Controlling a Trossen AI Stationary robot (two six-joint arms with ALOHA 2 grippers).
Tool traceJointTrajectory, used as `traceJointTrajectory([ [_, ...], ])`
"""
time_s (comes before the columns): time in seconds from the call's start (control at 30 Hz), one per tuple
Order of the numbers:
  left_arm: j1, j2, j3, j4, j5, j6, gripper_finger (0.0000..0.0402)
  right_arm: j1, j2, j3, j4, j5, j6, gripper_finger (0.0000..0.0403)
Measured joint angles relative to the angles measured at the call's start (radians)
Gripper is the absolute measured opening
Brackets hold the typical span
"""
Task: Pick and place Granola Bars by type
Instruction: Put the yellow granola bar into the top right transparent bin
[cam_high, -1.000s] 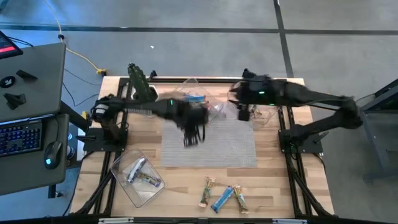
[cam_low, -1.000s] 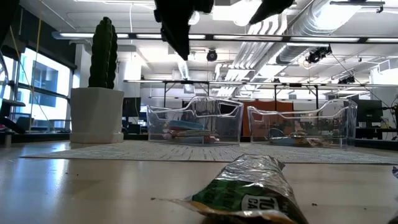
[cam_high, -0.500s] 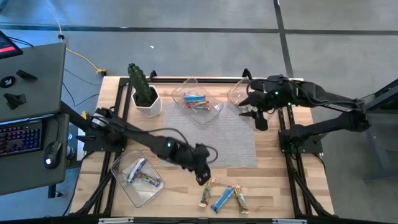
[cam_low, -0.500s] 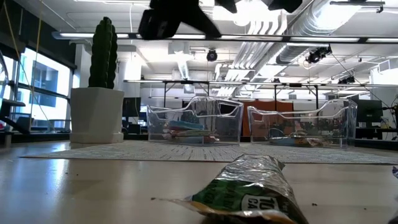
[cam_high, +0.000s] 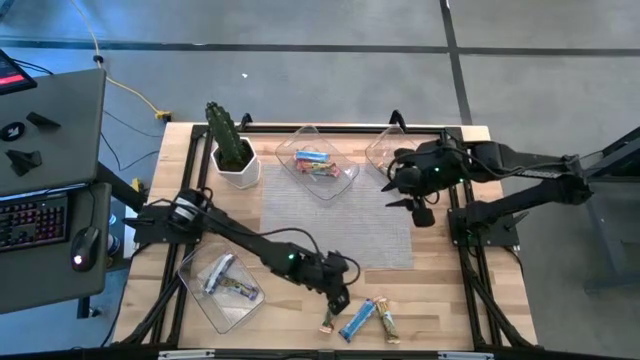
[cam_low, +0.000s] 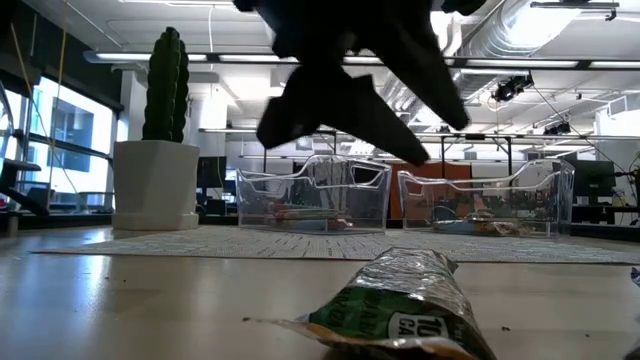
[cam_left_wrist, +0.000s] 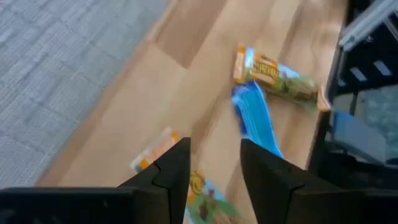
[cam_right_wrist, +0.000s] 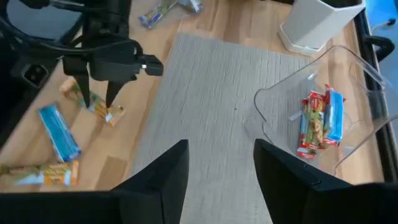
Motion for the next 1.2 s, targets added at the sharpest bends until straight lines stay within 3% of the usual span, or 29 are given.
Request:
traceJointTrajectory([
  [0.47, 0.003, 0.012, -0.006, -0.158, 0.041, -0.088, 0.0133, 0.000, -0.001, 0.000, -0.011, 0.008, -0.047, 0.0165],
  [1.03, -0.009, 0.114, -0.002, -0.037, 0.089, -0.133, 0.0132, 0.000, -0.001, 0.000, -0.014, 0.007, -0.022, 0.0165],
  [1.2, -0.008, 0.115, -0.002, -0.042, 0.079, -0.121, 0.0094, 0.000, -0.001, 0.000, -0.014, 0.007, -0.014, 0.0165],
])
